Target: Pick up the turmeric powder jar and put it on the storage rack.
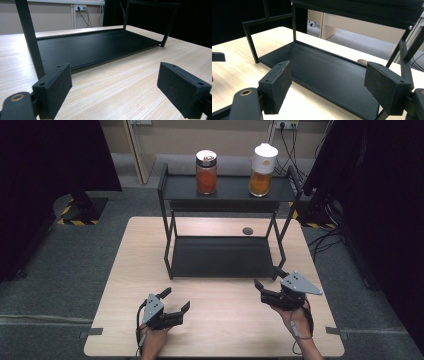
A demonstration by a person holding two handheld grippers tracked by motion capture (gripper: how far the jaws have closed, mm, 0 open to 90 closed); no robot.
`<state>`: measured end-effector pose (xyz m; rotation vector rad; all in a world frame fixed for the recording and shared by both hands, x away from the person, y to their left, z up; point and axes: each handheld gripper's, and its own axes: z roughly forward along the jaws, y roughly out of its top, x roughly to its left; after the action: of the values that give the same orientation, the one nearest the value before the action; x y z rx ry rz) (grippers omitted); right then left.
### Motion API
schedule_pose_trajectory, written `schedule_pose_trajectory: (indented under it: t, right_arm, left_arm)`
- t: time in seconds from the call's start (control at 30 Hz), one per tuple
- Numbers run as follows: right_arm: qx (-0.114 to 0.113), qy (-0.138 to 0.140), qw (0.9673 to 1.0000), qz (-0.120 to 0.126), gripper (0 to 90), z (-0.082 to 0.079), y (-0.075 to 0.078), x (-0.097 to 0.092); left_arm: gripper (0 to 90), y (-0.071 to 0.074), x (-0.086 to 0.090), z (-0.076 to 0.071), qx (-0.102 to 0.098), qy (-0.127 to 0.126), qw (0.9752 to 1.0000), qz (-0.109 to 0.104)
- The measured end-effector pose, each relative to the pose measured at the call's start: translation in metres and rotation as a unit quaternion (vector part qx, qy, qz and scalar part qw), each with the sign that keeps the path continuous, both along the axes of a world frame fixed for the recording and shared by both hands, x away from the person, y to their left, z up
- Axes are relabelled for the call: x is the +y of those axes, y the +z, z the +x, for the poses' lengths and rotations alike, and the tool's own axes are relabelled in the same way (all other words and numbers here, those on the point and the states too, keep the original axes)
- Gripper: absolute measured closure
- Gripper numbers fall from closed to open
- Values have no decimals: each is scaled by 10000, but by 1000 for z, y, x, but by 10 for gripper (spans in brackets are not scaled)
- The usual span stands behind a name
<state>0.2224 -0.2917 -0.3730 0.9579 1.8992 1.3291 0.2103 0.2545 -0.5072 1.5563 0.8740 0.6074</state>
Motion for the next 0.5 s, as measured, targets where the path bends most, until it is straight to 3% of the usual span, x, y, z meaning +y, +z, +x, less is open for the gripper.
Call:
schedule_pose_trajectory:
  t: [0.5]
  right_arm:
    - [15,-24,10000,-79,225,-11,-46,-5]
  left_arm:
    - [119,0,0,0,-1,6,10000,6]
